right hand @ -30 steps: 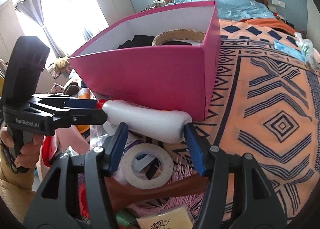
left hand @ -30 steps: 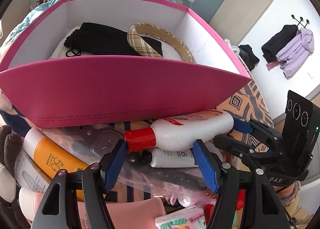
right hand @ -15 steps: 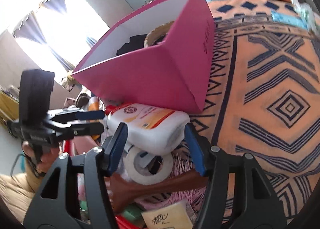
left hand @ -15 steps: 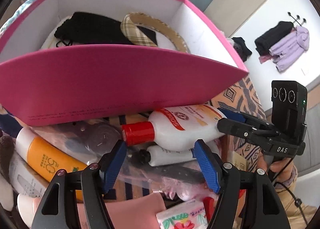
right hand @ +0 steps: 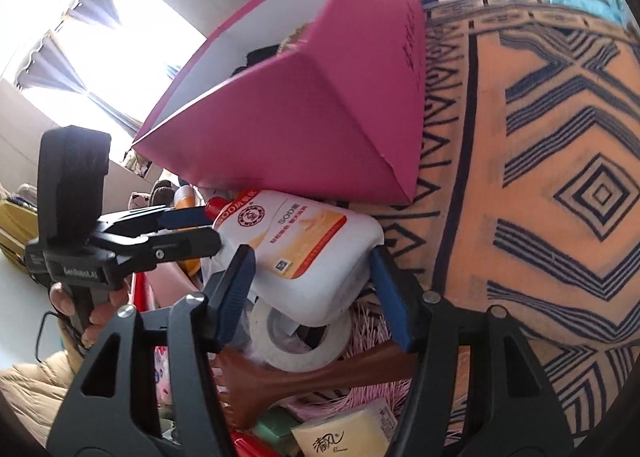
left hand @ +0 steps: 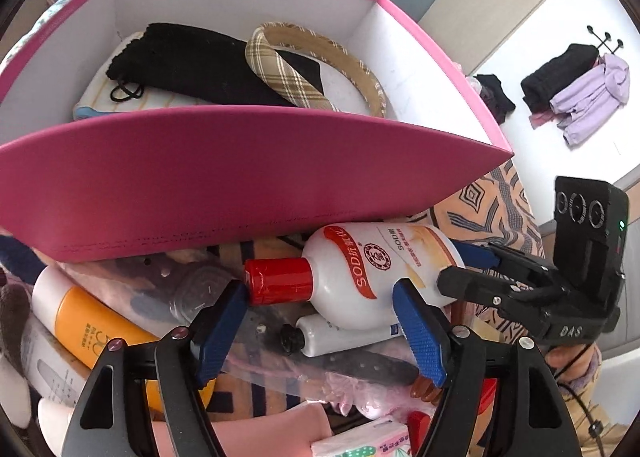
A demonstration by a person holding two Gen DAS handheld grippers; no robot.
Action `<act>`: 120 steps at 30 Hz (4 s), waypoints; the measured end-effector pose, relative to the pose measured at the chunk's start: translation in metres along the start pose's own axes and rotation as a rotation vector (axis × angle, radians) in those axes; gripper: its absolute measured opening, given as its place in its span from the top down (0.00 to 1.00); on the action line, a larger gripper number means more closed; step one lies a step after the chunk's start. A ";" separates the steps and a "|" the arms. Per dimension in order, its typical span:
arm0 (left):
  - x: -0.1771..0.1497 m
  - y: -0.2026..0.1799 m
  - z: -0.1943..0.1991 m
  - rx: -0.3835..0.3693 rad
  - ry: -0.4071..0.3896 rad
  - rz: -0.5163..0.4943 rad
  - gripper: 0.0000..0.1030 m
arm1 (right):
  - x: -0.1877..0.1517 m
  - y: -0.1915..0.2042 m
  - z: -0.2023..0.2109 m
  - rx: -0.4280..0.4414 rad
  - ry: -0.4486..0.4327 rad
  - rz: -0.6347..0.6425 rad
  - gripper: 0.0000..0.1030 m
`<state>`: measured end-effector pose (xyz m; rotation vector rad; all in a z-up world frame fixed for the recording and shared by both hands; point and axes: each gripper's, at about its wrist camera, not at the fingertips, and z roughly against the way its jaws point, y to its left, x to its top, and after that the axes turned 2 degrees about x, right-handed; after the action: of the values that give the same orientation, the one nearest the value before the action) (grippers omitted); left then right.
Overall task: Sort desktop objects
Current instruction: 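Lift the lotion bottle with the right gripper out of the pile, then carry the lotion bottle with the right gripper over the pink box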
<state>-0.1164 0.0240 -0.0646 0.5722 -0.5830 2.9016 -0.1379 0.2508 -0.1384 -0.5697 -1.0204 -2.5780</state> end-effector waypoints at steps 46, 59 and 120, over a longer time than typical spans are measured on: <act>-0.001 -0.029 0.096 0.093 -0.265 -0.034 0.26 | -0.003 0.113 0.073 -0.132 -0.301 0.412 0.41; 0.034 -0.024 0.093 0.103 -0.281 -0.037 0.26 | 0.032 0.107 0.075 -0.108 -0.326 0.410 0.41; 0.065 -0.007 0.041 0.121 -0.197 -0.014 0.26 | 0.069 0.068 0.035 -0.159 -0.228 0.341 0.41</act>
<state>-0.1610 0.0179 -0.0018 0.8826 -0.4249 2.9020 -0.1606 0.2179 -0.0434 -1.0041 -0.7102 -2.3379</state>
